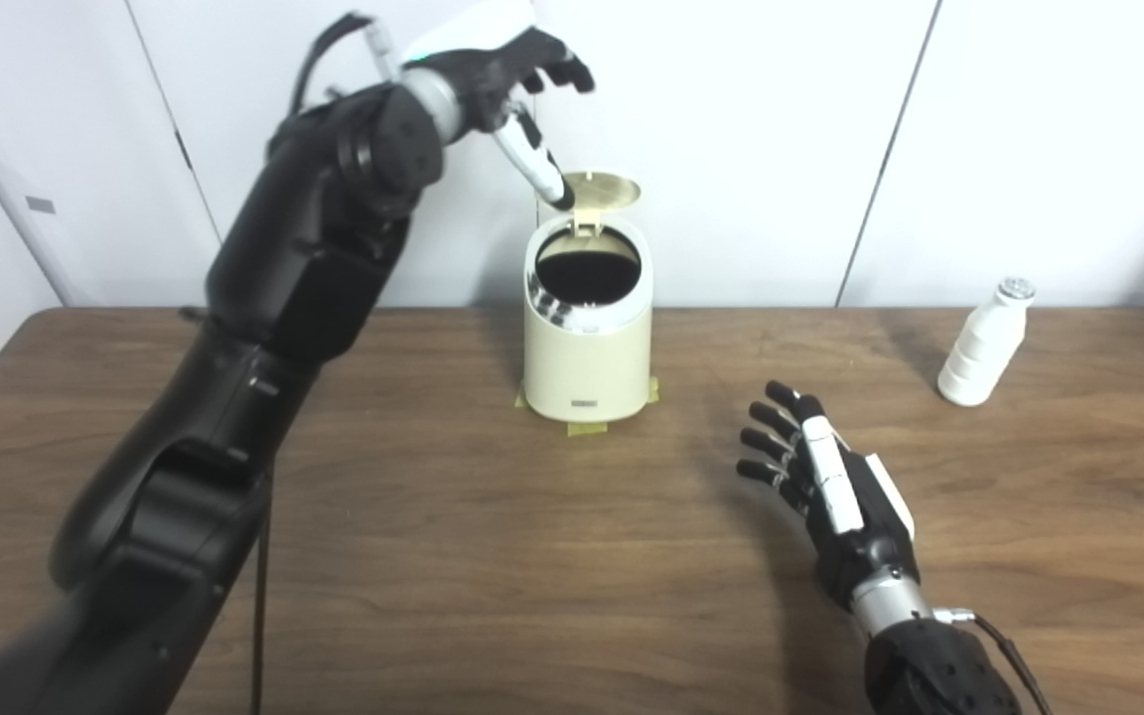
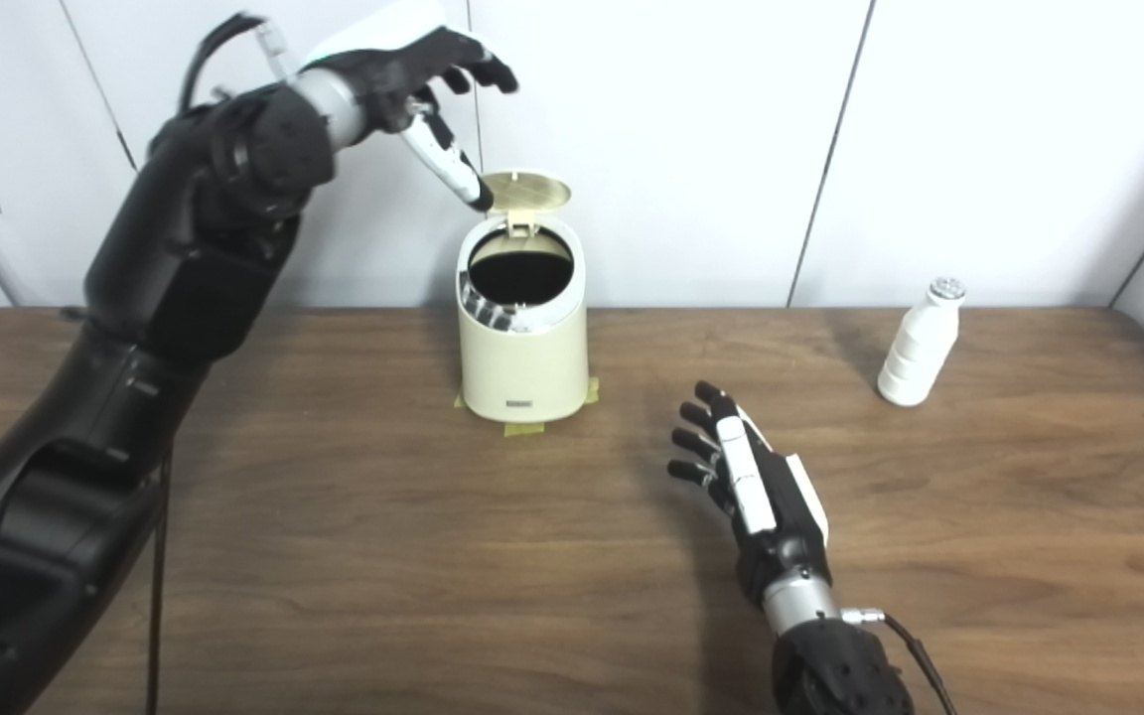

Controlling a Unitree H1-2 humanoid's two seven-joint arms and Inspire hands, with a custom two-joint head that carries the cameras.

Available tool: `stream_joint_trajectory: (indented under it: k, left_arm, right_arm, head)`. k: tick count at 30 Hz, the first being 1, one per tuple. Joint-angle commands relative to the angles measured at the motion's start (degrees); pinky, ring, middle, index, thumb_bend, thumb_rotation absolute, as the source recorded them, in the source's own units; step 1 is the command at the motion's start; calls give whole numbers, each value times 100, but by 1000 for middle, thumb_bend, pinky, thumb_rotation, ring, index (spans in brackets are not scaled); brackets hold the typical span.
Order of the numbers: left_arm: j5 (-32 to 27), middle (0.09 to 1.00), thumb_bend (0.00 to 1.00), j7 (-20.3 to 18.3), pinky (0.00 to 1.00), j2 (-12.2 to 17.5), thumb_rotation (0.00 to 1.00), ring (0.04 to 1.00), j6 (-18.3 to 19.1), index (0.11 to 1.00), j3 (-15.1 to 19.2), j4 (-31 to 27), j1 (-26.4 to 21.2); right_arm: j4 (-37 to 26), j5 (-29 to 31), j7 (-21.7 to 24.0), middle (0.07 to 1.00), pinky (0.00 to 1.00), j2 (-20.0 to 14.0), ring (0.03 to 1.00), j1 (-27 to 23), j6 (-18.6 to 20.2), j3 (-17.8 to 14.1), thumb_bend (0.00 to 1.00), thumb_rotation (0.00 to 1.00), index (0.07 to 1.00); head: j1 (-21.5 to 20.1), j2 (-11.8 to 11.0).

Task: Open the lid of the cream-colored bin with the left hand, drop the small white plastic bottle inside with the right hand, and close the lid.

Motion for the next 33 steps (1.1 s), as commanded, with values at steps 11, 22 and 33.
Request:
stream_joint_trajectory:
  k: [11,22,33]
  left_arm:
    - [-1466,833,401,1339,713,-538,653,805,122,852,1347,-1268,1628]
    - [-2157,885,458,1523,820,-1154,817,864,140,895,1898,-2276,3090]
    - [-3010,909,373,1809,858,-1190,831,891,132,920,2104,-2599,3915]
  right_arm:
    - [-317,109,74,860,754,-178,825,-145,-10,-97,581,824,874]
    - [-188,37,-139,840,703,-123,796,-192,-789,-267,529,668,856]
    - [331,-458,-634,830,646,-290,755,-337,-1682,-627,714,214,826]
  head:
    - [23,52]
    - [-51,31]
    - [-860,-32]
